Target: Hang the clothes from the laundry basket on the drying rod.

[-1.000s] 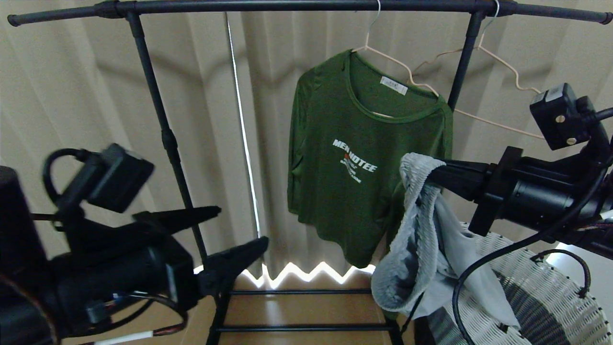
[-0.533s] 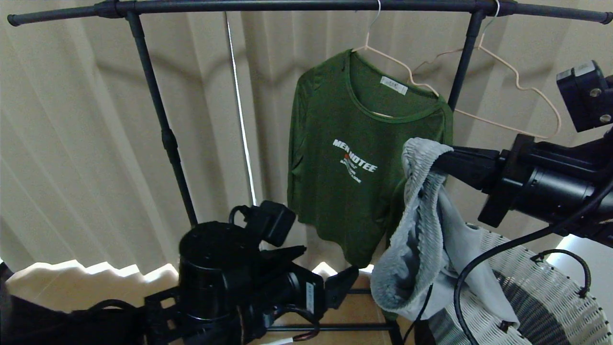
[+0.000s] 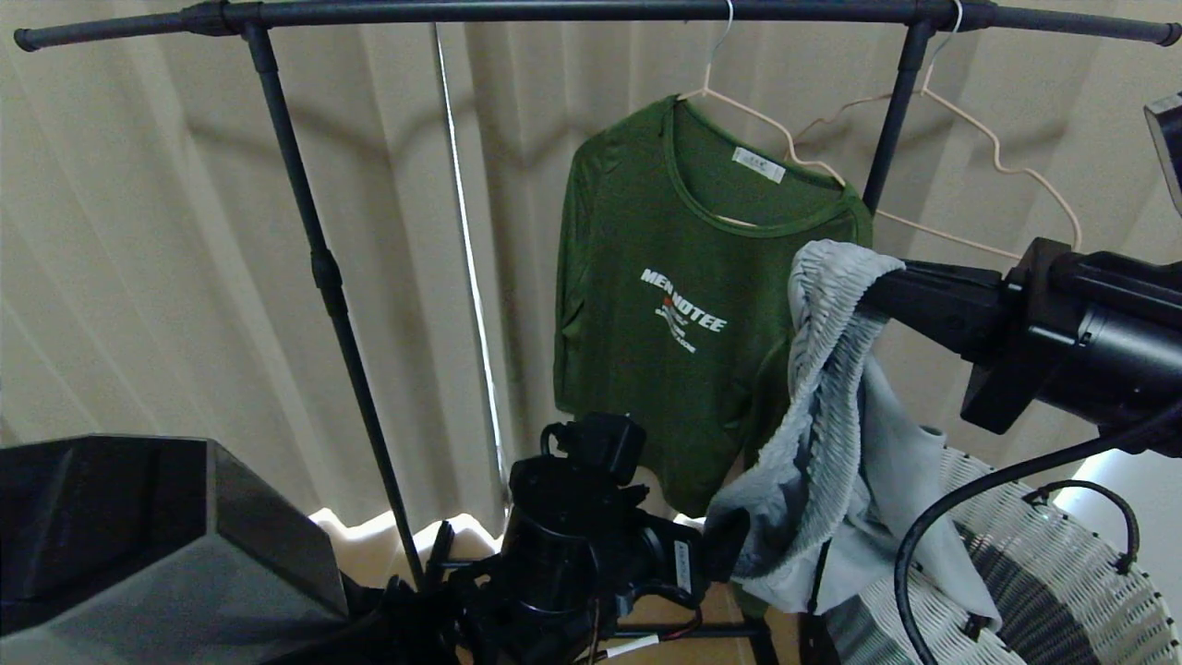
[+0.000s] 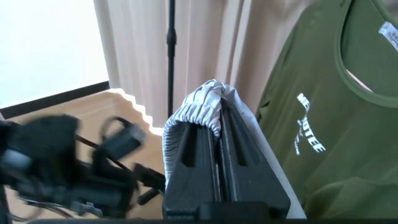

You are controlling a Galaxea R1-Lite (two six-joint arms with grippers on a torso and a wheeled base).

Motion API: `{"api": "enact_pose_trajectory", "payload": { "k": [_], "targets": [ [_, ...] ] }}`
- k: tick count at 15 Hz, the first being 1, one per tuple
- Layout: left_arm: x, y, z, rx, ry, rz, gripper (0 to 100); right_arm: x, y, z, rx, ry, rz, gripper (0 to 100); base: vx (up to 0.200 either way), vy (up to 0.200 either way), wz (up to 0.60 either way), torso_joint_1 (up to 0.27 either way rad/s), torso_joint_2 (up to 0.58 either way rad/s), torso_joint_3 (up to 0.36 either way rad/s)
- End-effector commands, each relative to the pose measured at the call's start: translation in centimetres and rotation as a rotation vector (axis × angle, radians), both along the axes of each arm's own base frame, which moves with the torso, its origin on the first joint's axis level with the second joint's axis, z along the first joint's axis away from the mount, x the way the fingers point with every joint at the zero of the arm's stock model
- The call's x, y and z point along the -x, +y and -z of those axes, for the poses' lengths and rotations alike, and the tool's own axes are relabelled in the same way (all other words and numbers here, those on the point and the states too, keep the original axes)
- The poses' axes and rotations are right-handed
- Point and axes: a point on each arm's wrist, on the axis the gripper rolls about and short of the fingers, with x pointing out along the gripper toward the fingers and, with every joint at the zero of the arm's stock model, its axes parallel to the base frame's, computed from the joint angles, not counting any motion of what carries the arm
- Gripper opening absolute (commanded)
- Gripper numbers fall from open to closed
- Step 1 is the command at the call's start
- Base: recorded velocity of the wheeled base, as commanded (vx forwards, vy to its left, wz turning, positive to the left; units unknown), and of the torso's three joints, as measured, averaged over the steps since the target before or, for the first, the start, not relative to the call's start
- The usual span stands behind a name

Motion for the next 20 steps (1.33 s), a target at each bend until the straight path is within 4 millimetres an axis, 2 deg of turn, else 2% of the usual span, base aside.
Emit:
{"api": "enact_pose_trajectory", "payload": {
  "k": [1, 6, 7, 9, 11, 13, 16, 17, 18, 20],
  "targets": [
    [0.2, -0.5, 0.5, -0.008, 0.006, 0.011, 100, 0.6, -0.2, -0.4, -0.009, -0.017, -0.027, 0, 0.0, 0.0, 0.0, 0.0, 0.0, 0.0],
    [0.2, -0.4, 0.7, -0.016, 0.01, 0.01, 100, 0.8, -0.3, -0.6, -0.014, -0.026, -0.029, 0, 0.0, 0.0, 0.0, 0.0, 0.0, 0.0],
    [0.3, -0.3, 0.8, -0.019, 0.012, 0.01, 0, 0.8, -0.3, -0.7, -0.015, -0.028, -0.029, 0, 0.0, 0.0, 0.0, 0.0, 0.0, 0.0],
    [0.4, -0.2, 0.8, -0.026, 0.014, 0.011, 0, 0.8, -0.3, -0.7, -0.016, -0.029, -0.029, 0, 0.0, 0.0, 0.0, 0.0, 0.0, 0.0],
    [1.6, 1.0, 1.3, -0.078, 0.02, 0.027, 0, 0.6, -0.2, -0.7, -0.013, -0.024, -0.029, 0, 0.0, 0.0, 0.0, 0.0, 0.0, 0.0],
    [3.3, 2.1, 0.8, -0.047, -0.027, 0.047, 0, 0.3, 0.1, -0.6, -0.008, -0.016, -0.029, 0, 0.0, 0.0, 0.0, 0.0, 0.0, 0.0],
    [5.8, 6.0, 1.5, -0.017, -0.174, 0.04, 0, -0.4, 0.5, -0.4, 0.001, -0.001, -0.027, 0, 0.0, 0.0, 0.0, 0.0, 0.0, 0.0],
    [6.3, 7.7, 2.3, -0.092, -0.162, 0.036, 0, -0.6, 0.6, -0.1, 0.007, 0.009, -0.027, 0, 0.0, 0.0, 0.0, 0.0, 0.0, 0.0],
    [6.2, 8.4, 2.1, -0.1, -0.166, 0.023, 0, -0.7, 0.7, 0.0, 0.01, 0.013, -0.027, 0, 0.0, 0.0, 0.0, 0.0, 0.0, 0.0],
    [5.6, 11.5, -1.7, 0.009, -0.258, 0.003, 0, -1.7, 1.3, 1.1, 0.033, 0.051, -0.026, 0, 0.0, 0.0, 0.0, 0.0, 0.0, 0.0]
  ]
}}
